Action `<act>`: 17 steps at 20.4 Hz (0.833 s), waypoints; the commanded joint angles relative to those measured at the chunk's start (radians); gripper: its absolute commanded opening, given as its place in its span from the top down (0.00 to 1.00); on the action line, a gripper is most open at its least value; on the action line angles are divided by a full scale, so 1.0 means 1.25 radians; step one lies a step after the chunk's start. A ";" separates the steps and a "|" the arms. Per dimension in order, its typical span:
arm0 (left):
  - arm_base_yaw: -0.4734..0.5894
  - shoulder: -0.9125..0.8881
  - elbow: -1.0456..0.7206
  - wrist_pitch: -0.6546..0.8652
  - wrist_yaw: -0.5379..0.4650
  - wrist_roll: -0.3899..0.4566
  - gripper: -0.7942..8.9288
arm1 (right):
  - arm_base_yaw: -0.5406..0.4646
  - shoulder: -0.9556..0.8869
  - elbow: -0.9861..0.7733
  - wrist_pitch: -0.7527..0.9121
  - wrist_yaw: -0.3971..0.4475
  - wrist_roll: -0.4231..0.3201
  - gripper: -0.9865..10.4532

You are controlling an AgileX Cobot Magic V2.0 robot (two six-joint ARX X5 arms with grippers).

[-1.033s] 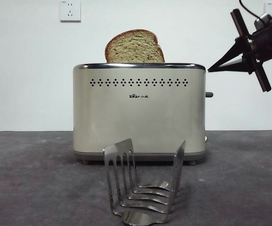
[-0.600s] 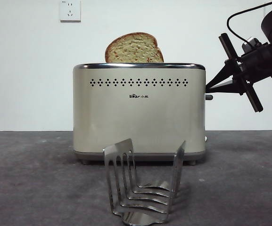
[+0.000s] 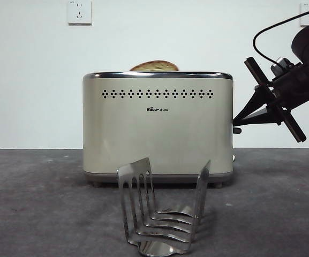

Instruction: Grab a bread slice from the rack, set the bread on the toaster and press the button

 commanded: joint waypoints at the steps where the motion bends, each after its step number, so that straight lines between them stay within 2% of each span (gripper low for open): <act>1: -0.002 -0.004 -0.005 0.002 0.002 -0.005 0.92 | 0.002 0.029 -0.007 -0.018 0.024 -0.030 0.92; 14: -0.002 -0.004 -0.005 0.002 0.002 -0.005 0.92 | 0.002 0.037 -0.007 -0.036 0.059 -0.047 0.92; 17: -0.002 -0.004 -0.005 0.002 0.002 -0.005 0.92 | 0.002 0.038 -0.007 -0.054 0.072 -0.067 0.92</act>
